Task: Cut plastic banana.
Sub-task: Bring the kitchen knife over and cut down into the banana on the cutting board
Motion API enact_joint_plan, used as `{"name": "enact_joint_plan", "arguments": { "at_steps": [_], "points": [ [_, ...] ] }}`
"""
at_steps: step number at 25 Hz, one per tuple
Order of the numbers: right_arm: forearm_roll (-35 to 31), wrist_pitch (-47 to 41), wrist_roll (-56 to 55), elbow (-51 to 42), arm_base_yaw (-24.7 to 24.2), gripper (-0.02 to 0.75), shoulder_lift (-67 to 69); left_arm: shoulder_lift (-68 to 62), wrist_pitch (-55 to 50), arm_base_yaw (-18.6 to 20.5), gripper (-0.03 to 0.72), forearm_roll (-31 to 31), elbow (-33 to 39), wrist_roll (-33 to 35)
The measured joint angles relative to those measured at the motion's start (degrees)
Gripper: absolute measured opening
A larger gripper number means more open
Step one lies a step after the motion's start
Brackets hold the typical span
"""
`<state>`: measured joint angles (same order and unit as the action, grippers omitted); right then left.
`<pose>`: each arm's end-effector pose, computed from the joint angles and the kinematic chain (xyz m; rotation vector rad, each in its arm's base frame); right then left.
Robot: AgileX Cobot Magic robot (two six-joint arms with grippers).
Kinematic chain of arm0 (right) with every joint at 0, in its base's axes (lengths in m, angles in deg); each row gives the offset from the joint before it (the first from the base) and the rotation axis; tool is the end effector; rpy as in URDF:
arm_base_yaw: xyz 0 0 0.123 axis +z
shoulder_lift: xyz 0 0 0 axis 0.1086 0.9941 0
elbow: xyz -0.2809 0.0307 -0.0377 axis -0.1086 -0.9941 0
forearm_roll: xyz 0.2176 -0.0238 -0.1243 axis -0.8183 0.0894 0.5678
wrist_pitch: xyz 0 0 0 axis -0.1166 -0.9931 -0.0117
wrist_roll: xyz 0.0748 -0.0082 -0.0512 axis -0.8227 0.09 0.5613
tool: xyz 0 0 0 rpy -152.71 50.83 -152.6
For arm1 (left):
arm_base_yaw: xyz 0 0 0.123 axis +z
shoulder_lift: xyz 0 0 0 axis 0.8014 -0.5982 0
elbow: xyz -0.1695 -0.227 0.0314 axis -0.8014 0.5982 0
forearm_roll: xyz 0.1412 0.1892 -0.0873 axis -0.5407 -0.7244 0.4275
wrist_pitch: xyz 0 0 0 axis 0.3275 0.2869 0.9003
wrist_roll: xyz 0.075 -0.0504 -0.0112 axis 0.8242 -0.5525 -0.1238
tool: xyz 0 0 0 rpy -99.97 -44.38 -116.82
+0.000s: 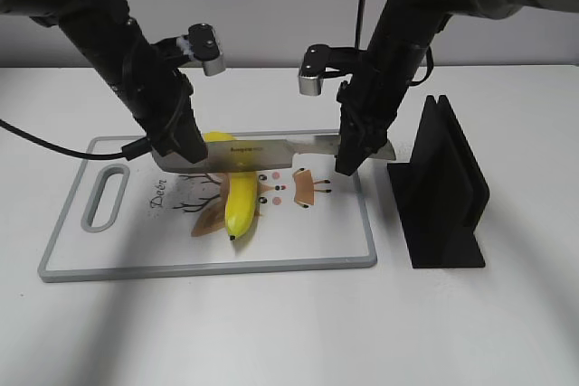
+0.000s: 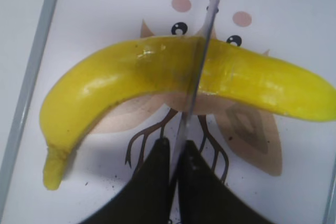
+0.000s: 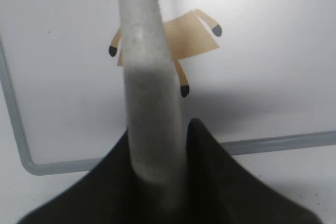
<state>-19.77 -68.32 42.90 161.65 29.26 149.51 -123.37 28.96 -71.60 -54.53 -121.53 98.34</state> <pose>0.4172 0.2095 0.1373 -1.9109 2.3042 0.4727 0.3978 -0.1716 0.1663 1.7965 2.1070 -0.4628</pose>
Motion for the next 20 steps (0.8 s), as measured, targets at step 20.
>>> {"name": "enact_joint_plan", "arguments": {
  "at_steps": [20],
  "points": [
    [1.45, -0.64, -1.74, -0.37, 0.16, 0.204, -13.17, 12.63, 0.35, -0.09, -0.003, 0.85, 0.83, 0.04]
  ]
}}
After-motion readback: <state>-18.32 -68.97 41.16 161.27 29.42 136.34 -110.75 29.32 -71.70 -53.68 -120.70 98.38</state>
